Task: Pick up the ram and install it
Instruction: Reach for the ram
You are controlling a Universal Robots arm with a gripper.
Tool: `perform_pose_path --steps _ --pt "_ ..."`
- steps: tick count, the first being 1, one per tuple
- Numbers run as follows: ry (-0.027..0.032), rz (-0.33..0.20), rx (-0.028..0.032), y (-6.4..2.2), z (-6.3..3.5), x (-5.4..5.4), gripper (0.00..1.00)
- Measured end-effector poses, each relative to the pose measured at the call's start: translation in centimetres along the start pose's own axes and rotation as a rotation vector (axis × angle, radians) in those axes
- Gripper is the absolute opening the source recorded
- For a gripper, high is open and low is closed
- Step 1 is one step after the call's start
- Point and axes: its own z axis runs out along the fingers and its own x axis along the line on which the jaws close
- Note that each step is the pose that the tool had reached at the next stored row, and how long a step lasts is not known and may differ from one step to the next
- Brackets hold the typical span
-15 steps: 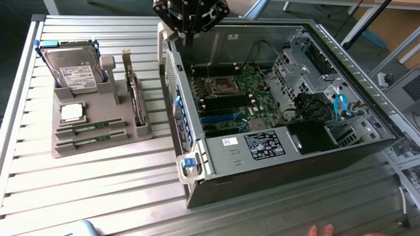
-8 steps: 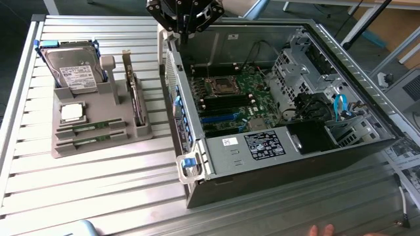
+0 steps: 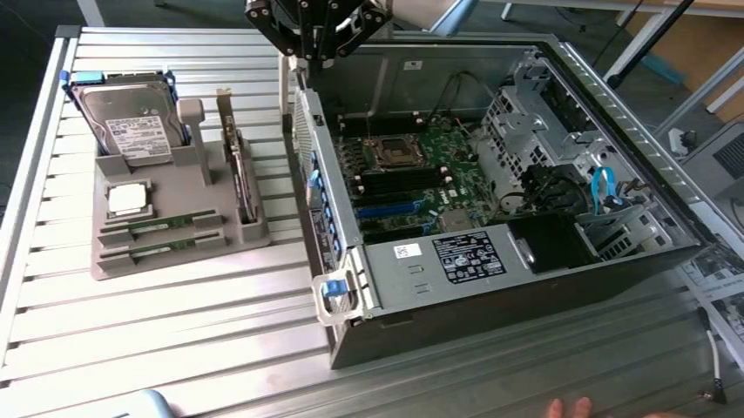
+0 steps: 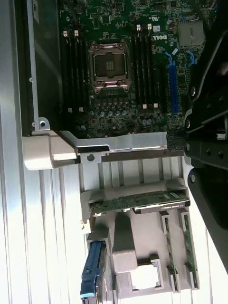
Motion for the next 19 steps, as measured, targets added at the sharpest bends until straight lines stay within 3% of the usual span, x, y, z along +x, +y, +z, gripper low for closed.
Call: perform_pose_path --steps 19 --pt "0.0000 0.000 0.0001 -0.19 -0.07 2.5 0.11"
